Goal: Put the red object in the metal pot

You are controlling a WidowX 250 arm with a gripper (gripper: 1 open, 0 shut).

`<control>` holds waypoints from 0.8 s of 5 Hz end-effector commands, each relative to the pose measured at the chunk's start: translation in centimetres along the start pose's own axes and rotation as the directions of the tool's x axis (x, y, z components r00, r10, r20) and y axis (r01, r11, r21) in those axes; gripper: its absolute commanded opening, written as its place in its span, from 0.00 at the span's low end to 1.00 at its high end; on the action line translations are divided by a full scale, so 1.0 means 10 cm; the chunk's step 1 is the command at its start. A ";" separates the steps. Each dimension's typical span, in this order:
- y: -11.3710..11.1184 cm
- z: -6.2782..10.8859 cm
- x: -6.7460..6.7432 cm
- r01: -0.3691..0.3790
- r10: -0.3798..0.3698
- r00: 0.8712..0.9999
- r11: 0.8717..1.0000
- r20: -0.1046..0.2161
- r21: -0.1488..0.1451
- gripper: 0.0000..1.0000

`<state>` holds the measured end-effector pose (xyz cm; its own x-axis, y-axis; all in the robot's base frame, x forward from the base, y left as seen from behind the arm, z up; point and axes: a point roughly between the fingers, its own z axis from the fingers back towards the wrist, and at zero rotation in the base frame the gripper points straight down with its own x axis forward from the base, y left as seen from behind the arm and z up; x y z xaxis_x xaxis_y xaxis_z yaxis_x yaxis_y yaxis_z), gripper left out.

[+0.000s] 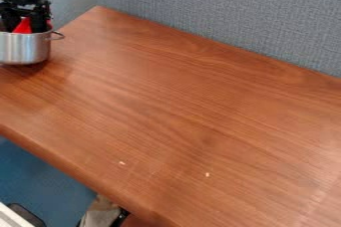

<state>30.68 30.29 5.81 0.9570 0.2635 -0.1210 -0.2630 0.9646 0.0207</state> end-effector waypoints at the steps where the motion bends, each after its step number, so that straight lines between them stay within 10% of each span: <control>1: 0.09 0.18 0.00 0.039 -0.040 0.998 0.999 0.038 0.026 1.00; 2: 0.09 0.19 -0.04 -0.007 0.006 0.999 1.000 0.036 0.027 0.00; 4: 0.06 0.27 -0.14 -0.092 0.091 0.995 0.996 0.035 0.017 0.00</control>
<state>29.57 29.70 4.59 0.9303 0.3239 -0.1721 -0.3281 0.9446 0.0042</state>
